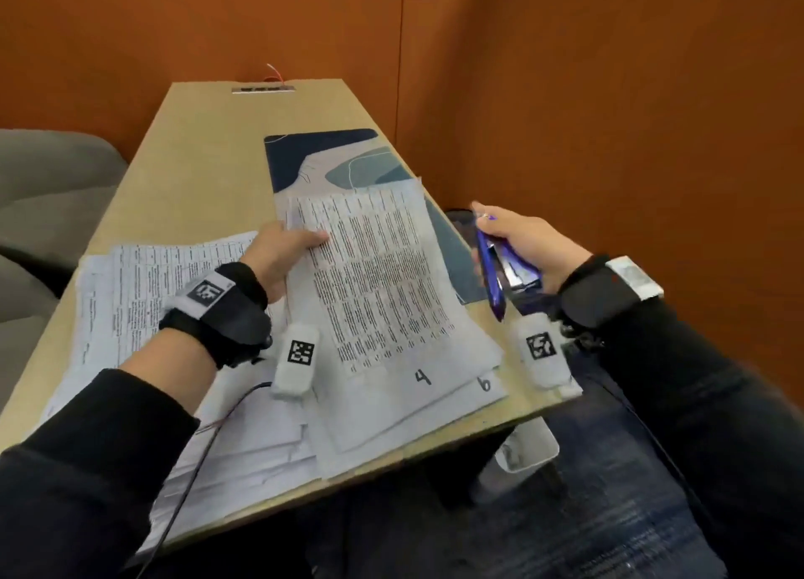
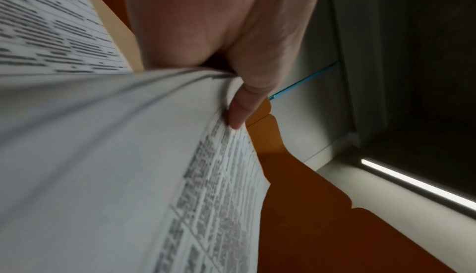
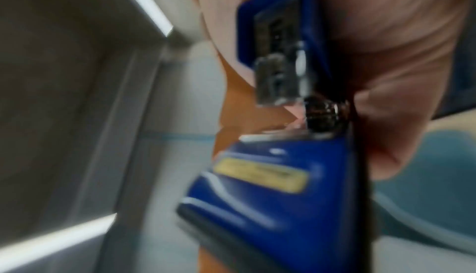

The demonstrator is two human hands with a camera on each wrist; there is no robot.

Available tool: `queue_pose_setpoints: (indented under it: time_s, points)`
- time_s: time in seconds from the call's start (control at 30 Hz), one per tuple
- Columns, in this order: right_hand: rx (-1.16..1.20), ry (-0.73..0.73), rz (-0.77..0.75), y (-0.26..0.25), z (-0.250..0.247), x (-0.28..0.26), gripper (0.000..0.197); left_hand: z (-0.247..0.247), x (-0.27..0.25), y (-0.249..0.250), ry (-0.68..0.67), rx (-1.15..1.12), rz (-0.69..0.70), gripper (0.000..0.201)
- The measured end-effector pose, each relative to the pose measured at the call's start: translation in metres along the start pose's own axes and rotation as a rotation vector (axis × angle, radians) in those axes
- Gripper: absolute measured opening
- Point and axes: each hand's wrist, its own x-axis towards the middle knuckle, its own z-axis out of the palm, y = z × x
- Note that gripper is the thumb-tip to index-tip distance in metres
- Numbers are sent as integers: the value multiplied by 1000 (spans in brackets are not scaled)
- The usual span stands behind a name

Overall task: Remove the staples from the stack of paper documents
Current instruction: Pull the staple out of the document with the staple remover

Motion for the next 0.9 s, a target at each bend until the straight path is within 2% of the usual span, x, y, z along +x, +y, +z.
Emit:
queue_pose_setpoints:
  time_s: [0.03, 0.07, 0.17, 0.23, 0.3, 0.33, 0.43, 0.5, 0.53, 0.63, 0.67, 0.7, 0.73, 0.77, 0.83, 0.9]
  points:
    - [230, 12, 199, 10, -28, 4, 30, -2, 7, -1, -2, -5, -10, 26]
    - [336, 35, 343, 24, -53, 7, 29, -3, 11, -4, -6, 20, -32, 24]
    - [356, 102, 583, 72, -104, 3, 30, -2, 14, -24, -58, 171, -145, 20]
    - [312, 137, 664, 105, -112, -6, 22, 2, 6, -37, -137, 222, -167, 19]
    - [264, 182, 685, 133, -112, -15, 20, 4, 5, -49, -193, 229, -118, 33]
    - [228, 198, 672, 141, -111, -17, 19, 5, 3, -50, -180, 219, -85, 37]
    - [282, 158, 700, 138, -112, -16, 19, 5, 7, -46, -20, 89, 53, 38]
    - [336, 93, 647, 122, -119, -8, 11, 10, 7, -34, 48, 18, 195, 36]
    - [335, 60, 600, 111, -120, -6, 15, 13, 6, -27, 66, 3, 270, 35]
    - [375, -5, 441, 69, -112, -2, 45, 24, 4, -4, 96, 42, 484, 26]
    - [454, -14, 360, 52, -100, -2, 41, 30, 2, 5, 113, 54, 553, 23]
    - [502, -18, 257, 36, -85, -2, 28, 34, 2, 12, 142, 69, 629, 22]
    - [476, 1, 143, 21, -69, -2, 16, 38, 2, 20, 180, 98, 701, 20]
    - [383, 22, 31, 9, -53, 0, 16, 40, 3, 28, 216, 127, 763, 18]
    - [163, 39, -168, -14, -25, 3, 21, 42, 6, 39, 254, 148, 834, 16]
    - [56, -11, -281, -32, -2, 6, 29, 42, 7, 52, 283, 161, 885, 13]
